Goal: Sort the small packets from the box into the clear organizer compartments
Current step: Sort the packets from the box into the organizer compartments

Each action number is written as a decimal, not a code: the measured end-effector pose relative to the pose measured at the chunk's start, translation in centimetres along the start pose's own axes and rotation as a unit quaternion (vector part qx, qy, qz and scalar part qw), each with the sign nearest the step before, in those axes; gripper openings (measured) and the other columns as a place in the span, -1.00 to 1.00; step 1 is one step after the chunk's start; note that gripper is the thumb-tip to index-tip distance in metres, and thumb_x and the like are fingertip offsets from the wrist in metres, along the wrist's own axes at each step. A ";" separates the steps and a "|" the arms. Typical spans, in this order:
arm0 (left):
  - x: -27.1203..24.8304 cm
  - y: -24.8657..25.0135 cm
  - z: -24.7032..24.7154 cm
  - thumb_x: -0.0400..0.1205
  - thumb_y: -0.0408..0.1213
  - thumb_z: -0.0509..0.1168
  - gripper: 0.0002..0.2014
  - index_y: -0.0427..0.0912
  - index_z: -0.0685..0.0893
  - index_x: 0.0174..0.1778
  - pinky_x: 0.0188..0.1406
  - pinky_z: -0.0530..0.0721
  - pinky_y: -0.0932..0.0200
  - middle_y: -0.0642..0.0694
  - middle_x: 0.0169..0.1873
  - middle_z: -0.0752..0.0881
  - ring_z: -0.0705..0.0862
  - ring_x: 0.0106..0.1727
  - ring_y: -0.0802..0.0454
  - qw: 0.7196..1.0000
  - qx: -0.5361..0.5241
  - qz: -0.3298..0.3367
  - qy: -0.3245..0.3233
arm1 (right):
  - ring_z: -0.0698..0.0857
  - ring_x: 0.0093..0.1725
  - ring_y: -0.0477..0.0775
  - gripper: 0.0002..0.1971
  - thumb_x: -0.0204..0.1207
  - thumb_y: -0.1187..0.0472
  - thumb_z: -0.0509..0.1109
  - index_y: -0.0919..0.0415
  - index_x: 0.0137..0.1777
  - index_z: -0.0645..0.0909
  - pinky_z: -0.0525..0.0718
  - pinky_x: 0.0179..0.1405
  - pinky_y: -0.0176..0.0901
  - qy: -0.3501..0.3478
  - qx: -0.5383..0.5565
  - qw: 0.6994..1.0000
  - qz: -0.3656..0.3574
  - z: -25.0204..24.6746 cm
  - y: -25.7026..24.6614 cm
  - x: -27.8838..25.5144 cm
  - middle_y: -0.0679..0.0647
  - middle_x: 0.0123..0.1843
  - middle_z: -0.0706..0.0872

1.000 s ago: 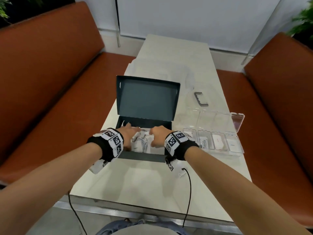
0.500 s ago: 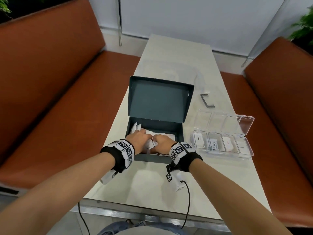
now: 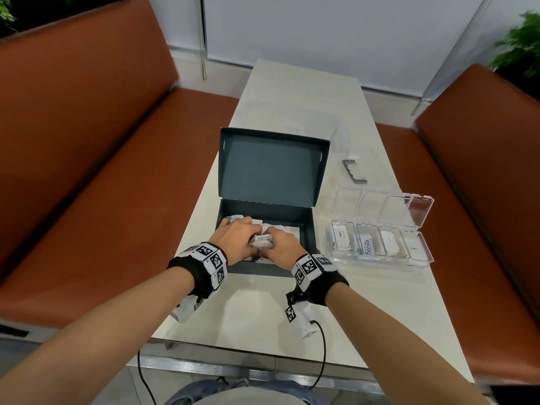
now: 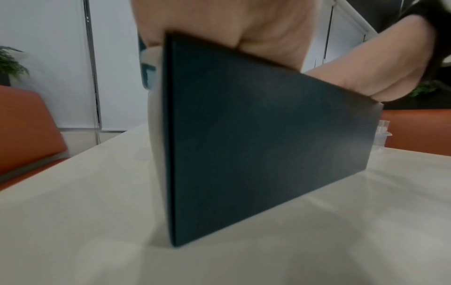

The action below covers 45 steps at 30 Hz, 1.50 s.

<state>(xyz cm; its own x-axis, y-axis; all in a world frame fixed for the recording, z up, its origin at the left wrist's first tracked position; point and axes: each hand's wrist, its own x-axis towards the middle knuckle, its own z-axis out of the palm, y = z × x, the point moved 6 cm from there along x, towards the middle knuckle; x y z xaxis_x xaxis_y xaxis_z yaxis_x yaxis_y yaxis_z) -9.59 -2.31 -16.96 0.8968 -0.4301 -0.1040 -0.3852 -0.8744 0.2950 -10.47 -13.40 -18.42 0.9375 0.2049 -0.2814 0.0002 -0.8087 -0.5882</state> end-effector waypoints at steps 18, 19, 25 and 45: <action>-0.9 -2.7 -3.0 0.44 -0.51 0.42 -0.83 -0.28 0.55 -0.16 -0.57 0.59 0.39 -0.08 -0.23 0.63 0.68 -0.29 0.05 0.890 -0.429 -0.126 0.091 | 0.70 -0.12 0.00 -0.71 0.50 0.39 0.34 0.20 0.21 0.61 0.55 -0.17 -0.41 0.086 0.161 0.983 -0.014 -4.0 -0.5 -0.8 0.12 -0.11 0.79; -1.0 -2.7 -3.2 0.44 -0.54 0.40 -0.82 -0.25 0.56 -0.17 -0.54 0.64 0.33 -0.10 -0.18 0.64 0.69 -0.22 0.00 0.872 -0.463 -0.132 0.090 | 0.72 -0.10 0.03 -0.69 0.53 0.38 0.31 0.20 0.26 0.60 0.60 -0.15 -0.34 0.093 0.180 0.979 -0.018 -4.4 -0.7 -0.9 0.14 -0.11 0.80; -1.0 -1.3 -4.4 0.50 -0.56 0.39 -0.75 -0.21 0.57 0.00 -0.35 0.78 0.12 -0.22 0.03 0.70 0.80 -0.05 -0.09 0.805 -0.574 -0.137 0.058 | 0.77 -0.08 -0.03 -0.65 0.60 0.33 0.23 0.01 0.30 0.60 0.75 -0.15 -0.21 0.070 0.333 0.940 -0.024 -5.8 -2.1 -1.7 0.05 0.00 0.79; 2.6 9.8 -4.3 0.72 -0.44 0.22 -0.75 -0.22 0.61 0.30 -0.16 0.80 0.09 -0.25 0.01 0.82 0.82 0.02 -0.17 0.599 -0.794 -0.092 -0.050 | 0.80 -0.12 -0.04 -0.87 0.51 0.21 0.47 0.13 0.01 0.79 0.75 0.04 -0.03 0.222 0.311 0.923 -0.034 -13.8 3.0 -4.5 -0.01 -0.15 0.84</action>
<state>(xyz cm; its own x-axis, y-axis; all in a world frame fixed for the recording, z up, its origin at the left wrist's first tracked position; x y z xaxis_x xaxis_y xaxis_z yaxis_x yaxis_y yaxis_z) -10.11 -11.07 -10.26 0.8437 -0.4409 -0.3061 0.4820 0.3715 0.7935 -9.84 -24.31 -8.44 0.9929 -0.1150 0.0301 -0.0060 -0.3013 -0.9535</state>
